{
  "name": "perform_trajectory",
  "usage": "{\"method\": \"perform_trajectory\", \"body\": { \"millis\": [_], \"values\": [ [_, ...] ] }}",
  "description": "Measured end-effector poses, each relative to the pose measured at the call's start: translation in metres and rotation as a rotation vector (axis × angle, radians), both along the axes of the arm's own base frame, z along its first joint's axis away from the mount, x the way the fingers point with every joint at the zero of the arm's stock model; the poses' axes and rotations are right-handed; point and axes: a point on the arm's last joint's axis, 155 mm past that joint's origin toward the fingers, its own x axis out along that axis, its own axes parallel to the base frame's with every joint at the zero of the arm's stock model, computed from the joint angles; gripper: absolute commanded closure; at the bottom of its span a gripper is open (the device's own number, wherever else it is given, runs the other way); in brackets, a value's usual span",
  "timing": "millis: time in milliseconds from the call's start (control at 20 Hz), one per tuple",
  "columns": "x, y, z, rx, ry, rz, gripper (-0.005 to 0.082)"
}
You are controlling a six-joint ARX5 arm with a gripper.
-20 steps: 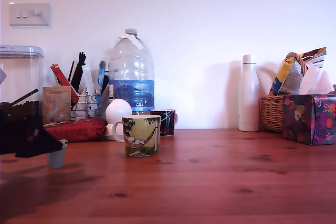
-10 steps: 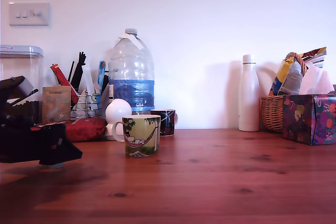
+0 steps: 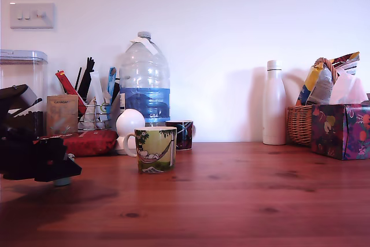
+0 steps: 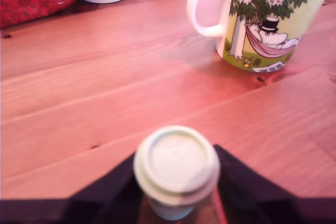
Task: Pick up the coffee capsules from the table one by one and drop them inside the nearest coffee cup
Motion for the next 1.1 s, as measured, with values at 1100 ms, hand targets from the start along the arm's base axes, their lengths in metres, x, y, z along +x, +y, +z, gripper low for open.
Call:
{"method": "perform_trajectory", "body": {
  "millis": [1100],
  "values": [
    [-0.033, -0.038, 0.125, -0.101, -0.165, -0.228, 0.061]
  ]
}}
